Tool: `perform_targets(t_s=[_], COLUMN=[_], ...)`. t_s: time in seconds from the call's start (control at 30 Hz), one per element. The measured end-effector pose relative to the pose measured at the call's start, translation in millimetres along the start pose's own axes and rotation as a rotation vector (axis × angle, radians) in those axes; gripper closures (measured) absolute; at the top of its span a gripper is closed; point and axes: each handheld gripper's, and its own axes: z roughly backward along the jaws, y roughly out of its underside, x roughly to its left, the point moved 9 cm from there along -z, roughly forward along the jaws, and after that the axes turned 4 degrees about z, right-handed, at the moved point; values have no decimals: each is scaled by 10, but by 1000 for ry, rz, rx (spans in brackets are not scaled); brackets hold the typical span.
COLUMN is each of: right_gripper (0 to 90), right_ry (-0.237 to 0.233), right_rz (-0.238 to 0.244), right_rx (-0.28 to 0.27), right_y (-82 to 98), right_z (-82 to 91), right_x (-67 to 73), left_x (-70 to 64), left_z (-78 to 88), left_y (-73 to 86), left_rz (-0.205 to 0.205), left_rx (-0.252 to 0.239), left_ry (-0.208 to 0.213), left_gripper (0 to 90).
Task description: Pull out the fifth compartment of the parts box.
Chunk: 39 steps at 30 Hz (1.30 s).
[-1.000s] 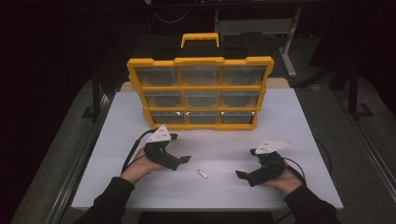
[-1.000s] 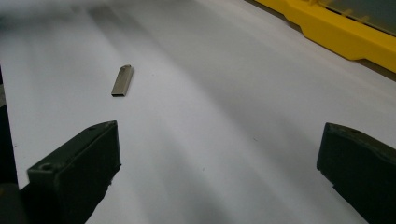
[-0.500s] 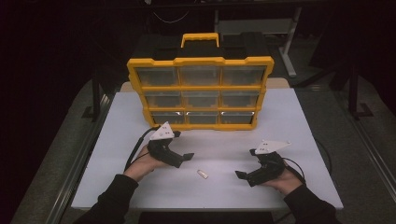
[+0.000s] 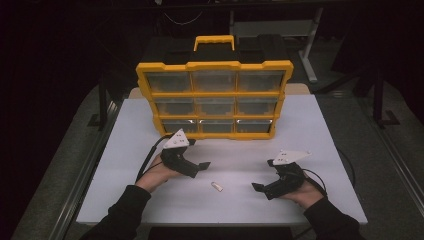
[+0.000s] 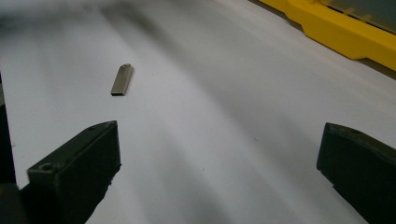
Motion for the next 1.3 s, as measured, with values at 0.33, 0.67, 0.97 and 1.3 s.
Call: perform_targets(t_s=[0.33,0.67,0.97,1.3], right_gripper=[0,0,0,0], right_ry=[-2,-4,-5,-7], right_rz=[1,1,0,-1], right_rx=[1,2,2,2], right_y=[1,2,2,1], right_z=[-4,-10,-7,-7], right_x=[1,3,3,2], left_x=[-18,-48,-84,-111], left_z=[-65,-148,-233,-322], left_y=[-52,-92,-153,-192], left_rz=[-6,-6,-10,-23], left_rx=[-9,-13,-28,-30], left_ry=[3,10,18,16], left_gripper=[0,0,0,1])
